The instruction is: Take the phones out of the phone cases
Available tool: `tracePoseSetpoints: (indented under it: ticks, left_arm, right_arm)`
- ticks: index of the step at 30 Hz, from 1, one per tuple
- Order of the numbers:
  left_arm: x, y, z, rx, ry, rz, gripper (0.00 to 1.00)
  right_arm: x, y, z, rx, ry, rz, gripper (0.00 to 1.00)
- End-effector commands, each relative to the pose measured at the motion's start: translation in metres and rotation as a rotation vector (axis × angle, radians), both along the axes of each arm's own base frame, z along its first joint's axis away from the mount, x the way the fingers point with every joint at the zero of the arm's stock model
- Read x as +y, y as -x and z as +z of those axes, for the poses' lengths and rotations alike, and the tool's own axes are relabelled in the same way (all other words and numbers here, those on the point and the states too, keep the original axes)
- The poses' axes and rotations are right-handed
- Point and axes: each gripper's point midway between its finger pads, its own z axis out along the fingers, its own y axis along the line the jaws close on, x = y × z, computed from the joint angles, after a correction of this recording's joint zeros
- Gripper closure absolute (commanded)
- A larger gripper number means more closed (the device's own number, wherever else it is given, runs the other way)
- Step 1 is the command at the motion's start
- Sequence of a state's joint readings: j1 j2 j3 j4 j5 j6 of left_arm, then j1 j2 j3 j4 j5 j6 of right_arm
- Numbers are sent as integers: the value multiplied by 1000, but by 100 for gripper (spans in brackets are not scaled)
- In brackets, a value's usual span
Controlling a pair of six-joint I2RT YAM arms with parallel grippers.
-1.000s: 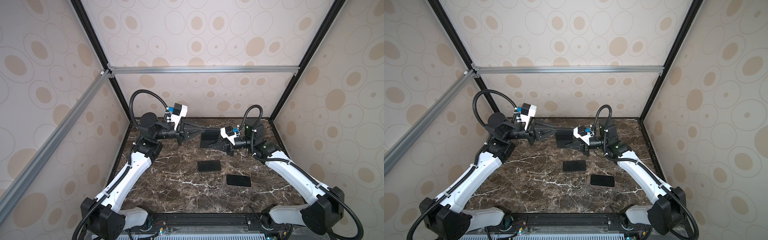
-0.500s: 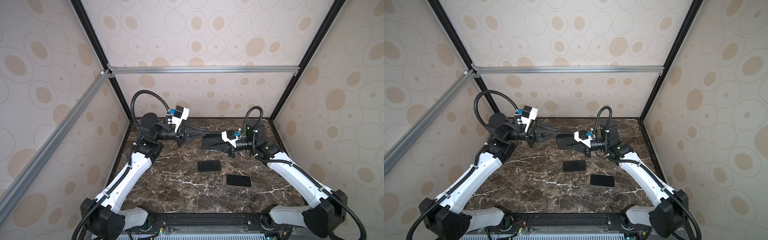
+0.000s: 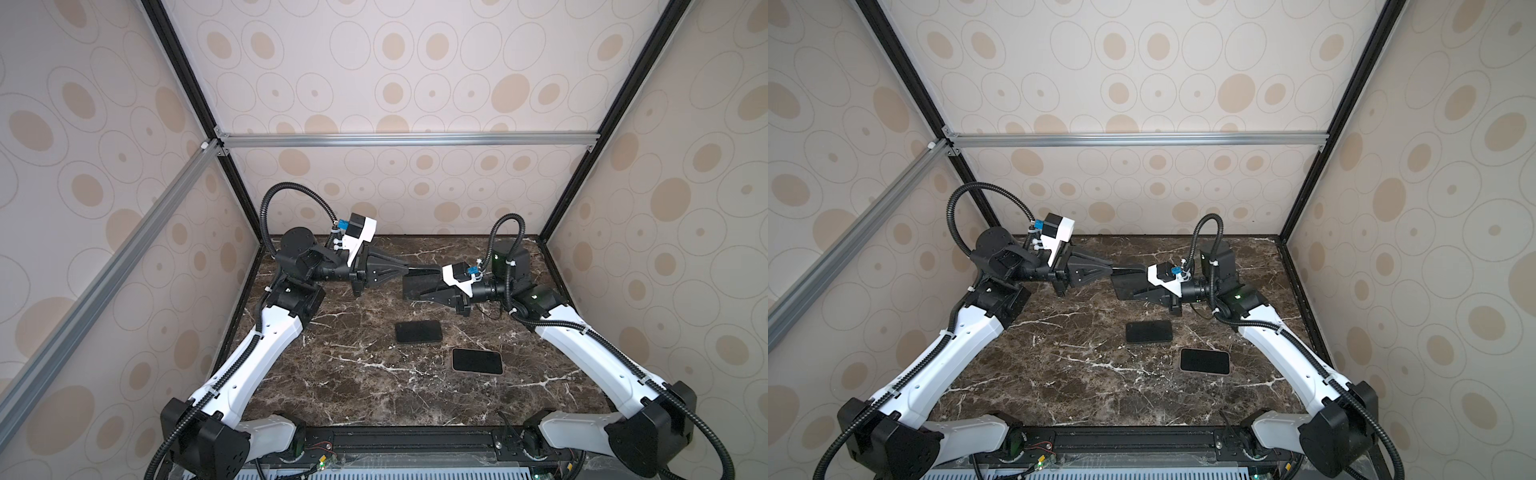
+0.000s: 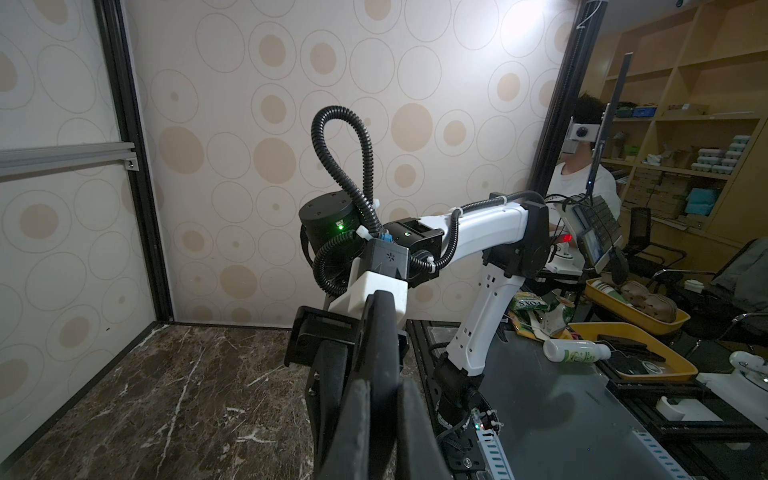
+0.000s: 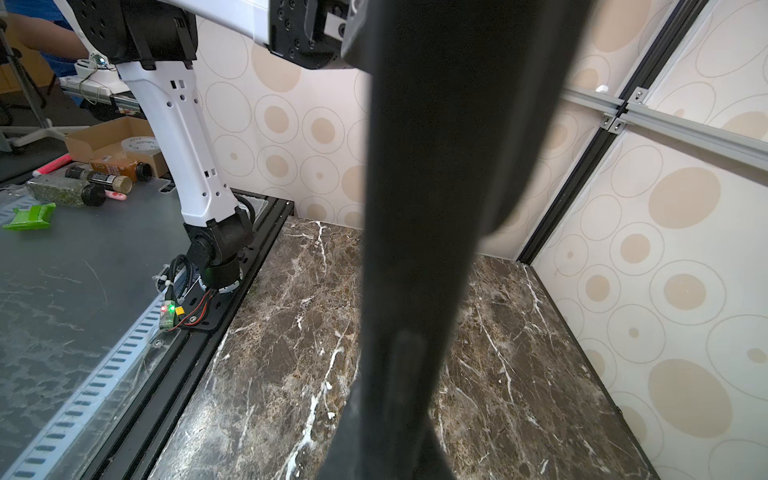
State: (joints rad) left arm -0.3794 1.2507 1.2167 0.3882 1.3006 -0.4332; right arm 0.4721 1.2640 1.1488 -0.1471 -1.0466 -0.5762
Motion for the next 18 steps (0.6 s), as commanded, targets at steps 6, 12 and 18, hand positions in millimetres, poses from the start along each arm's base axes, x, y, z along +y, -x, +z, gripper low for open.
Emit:
tracePoseSetpoints:
  ticks: [6, 12, 18]
  left_arm:
    - [24, -31, 25, -16, 72, 191, 90]
    - [29, -26, 33, -34, 95, 179, 84]
    - [32, -19, 41, -71, 111, 180, 75]
  right_arm:
    - [-2, 45, 22, -227, -70, 183, 100]
    - [-3, 42, 18, -216, -50, 159, 100]
    - [-2, 36, 14, -204, -43, 129, 100]
